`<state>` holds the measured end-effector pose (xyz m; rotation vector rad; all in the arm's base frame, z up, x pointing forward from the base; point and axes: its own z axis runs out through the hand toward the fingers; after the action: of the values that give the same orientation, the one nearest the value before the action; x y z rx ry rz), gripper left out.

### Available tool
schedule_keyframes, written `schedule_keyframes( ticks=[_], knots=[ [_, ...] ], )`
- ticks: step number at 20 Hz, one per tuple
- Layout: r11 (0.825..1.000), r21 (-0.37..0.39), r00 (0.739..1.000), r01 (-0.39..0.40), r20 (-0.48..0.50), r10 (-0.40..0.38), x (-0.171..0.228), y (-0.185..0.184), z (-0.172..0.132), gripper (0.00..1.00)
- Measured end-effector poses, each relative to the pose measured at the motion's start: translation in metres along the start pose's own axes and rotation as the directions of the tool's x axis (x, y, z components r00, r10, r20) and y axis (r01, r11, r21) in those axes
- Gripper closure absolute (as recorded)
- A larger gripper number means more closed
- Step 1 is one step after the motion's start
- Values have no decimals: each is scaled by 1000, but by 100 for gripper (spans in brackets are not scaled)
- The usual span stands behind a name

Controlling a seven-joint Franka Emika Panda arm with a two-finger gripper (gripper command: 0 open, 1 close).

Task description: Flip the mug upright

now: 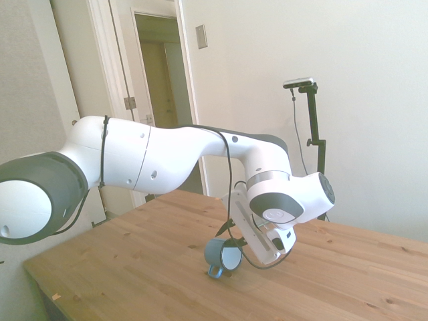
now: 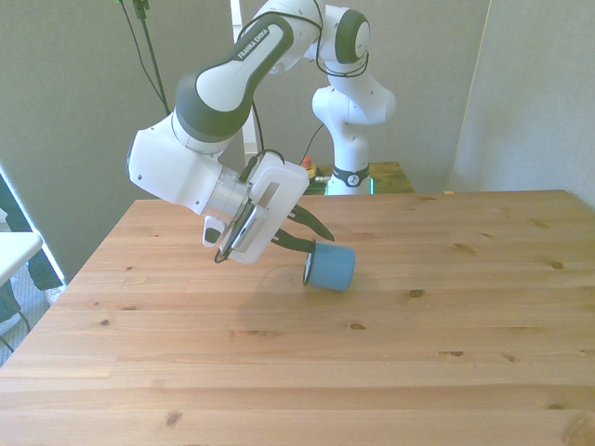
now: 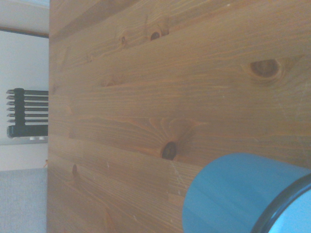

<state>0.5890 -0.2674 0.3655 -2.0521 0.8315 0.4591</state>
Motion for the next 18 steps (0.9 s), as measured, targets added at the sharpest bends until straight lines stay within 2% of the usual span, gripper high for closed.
schedule_keyframes(
  ticks=[7, 11, 14, 18],
  knots=[
    [1000, -3, 1000, 5, 2, -5, -1, -3, 2, 100],
    [1000, -6, 999, 23, -21, -24, -12, -13, -8, 100],
    [996, -58, 989, 61, -128, -68, -43, -43, -25, 100],
    [980, -179, 945, 89, -294, -140, -99, -82, -18, 100]
  ],
)
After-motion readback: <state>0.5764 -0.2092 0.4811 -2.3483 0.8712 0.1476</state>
